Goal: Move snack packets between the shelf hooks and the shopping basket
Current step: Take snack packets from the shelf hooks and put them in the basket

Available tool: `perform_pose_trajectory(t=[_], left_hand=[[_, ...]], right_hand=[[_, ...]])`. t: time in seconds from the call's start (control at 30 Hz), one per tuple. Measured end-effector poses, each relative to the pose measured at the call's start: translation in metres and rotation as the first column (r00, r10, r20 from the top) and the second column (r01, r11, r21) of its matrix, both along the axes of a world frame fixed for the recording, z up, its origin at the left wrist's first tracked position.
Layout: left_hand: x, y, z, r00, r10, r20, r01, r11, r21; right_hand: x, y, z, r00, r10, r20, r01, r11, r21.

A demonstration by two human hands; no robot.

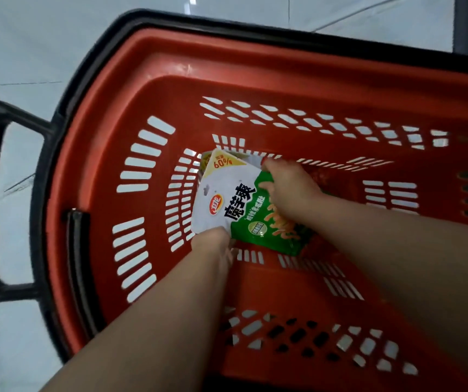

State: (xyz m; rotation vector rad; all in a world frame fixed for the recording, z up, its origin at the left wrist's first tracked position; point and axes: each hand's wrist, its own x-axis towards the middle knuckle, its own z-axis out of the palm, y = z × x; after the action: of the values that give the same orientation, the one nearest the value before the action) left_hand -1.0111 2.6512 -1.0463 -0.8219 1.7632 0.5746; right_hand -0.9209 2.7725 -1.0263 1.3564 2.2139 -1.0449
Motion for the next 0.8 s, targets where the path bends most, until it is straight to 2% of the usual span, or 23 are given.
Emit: perform_pose_trajectory(t=[0.07, 0.17, 0.27, 0.33, 0.4, 0.47, 0.67, 0.8], left_hand=[[-0.001, -0.005, 0.013, 0.998, -0.065, -0.024, 0.065, 0.998, -0.001], [-0.001, -0.012, 0.042, 0.967, -0.133, -0.216, 0.137, 0.991, 0.004], [-0.003, -0.010, 0.088, 0.885, -0.211, -0.414, 0.297, 0.942, 0.157], [-0.008, -0.002, 0.122, 0.818, -0.258, -0.513, 0.442, 0.854, 0.276], [-0.017, 0.009, 0.156, 0.710, -0.346, -0.614, 0.622, 0.717, 0.315], [-0.026, 0.025, 0.191, 0.625, -0.399, -0.671, 0.734, 0.593, 0.331], [-0.043, 0.082, 0.304, 0.537, -0.422, -0.730, 0.840, 0.348, 0.417], [-0.051, 0.127, 0.389, 0.410, -0.357, -0.839, 0.912, 0.142, 0.385]], right_hand=[[0.013, 0.000, 0.017, 0.997, -0.074, -0.030, 0.071, 0.992, -0.103], [0.037, -0.002, 0.047, 0.986, -0.159, -0.043, 0.149, 0.973, -0.176], [0.059, -0.007, 0.081, 0.971, -0.236, -0.044, 0.224, 0.957, -0.182], [0.071, -0.008, 0.101, 0.937, -0.344, -0.062, 0.323, 0.919, -0.225], [0.079, -0.005, 0.126, 0.881, -0.455, -0.127, 0.414, 0.874, -0.256], [0.084, 0.002, 0.153, 0.818, -0.542, -0.194, 0.484, 0.830, -0.278], [0.090, 0.029, 0.258, 0.645, -0.659, -0.387, 0.600, 0.750, -0.279], [0.093, 0.043, 0.342, 0.562, -0.672, -0.482, 0.665, 0.714, -0.221]])
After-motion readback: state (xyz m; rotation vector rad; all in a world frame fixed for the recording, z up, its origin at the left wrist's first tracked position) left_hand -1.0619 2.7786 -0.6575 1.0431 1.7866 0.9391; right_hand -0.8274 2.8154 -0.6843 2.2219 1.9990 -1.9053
